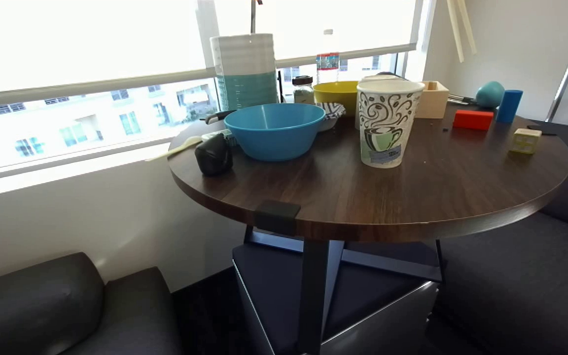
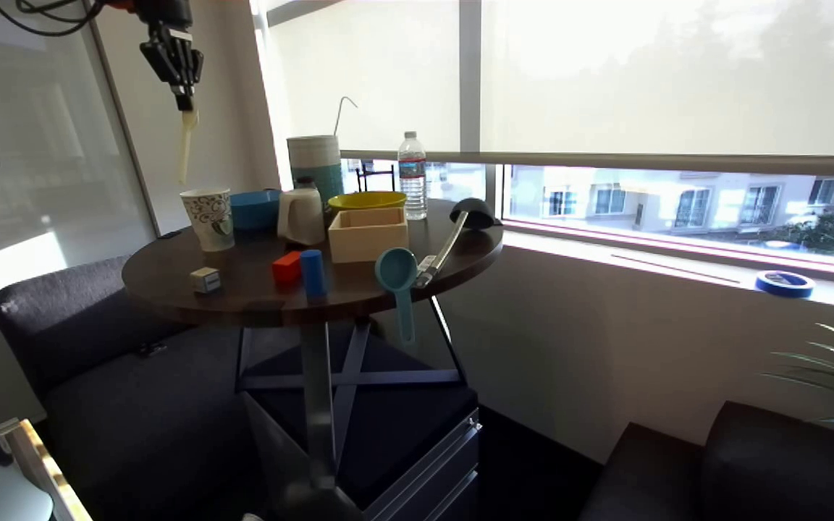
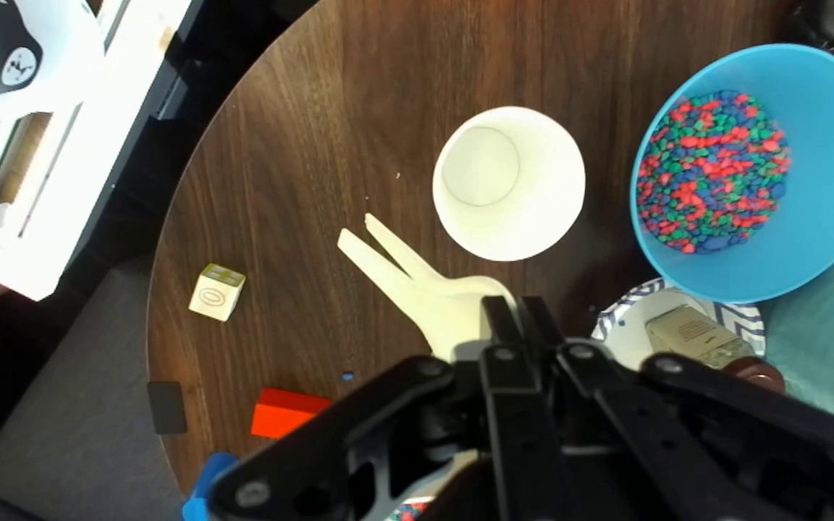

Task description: Remove the folk and spoon from the coffee cup

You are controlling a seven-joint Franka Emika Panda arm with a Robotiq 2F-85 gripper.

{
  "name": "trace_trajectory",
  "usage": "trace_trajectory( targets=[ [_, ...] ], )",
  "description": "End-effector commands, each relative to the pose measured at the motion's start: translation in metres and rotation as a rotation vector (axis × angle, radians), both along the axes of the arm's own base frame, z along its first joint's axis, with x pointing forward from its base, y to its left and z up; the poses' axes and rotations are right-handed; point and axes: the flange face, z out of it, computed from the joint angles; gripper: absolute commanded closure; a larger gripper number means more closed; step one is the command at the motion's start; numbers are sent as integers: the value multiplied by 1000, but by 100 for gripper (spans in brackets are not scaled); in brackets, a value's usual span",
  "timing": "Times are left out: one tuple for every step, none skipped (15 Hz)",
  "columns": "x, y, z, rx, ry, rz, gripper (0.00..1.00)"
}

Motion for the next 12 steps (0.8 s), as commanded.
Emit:
trace_trajectory(
  targets=[
    [3,-24,-26,-4,88,-42,98],
    [5,-30,-39,1,113,-52,98],
    [7,-38,-54,4,139,-67,98],
    [9,-42,-65,14,161,-73,98],
    [11,-49,-80,24,184,-91,98],
    [12,-53,-92,36,208,-103,98],
    [12,-62,-108,50,244,-143,98],
    [11,-68,-118,69,272,-170,98],
    [10,-78,-129,97,300,-226,98],
    [8,-87,-138,136,319,-267,98],
    [6,-97,-146,171,323,-304,98],
    [4,-106,-152,201,323,-346,98]
  ],
)
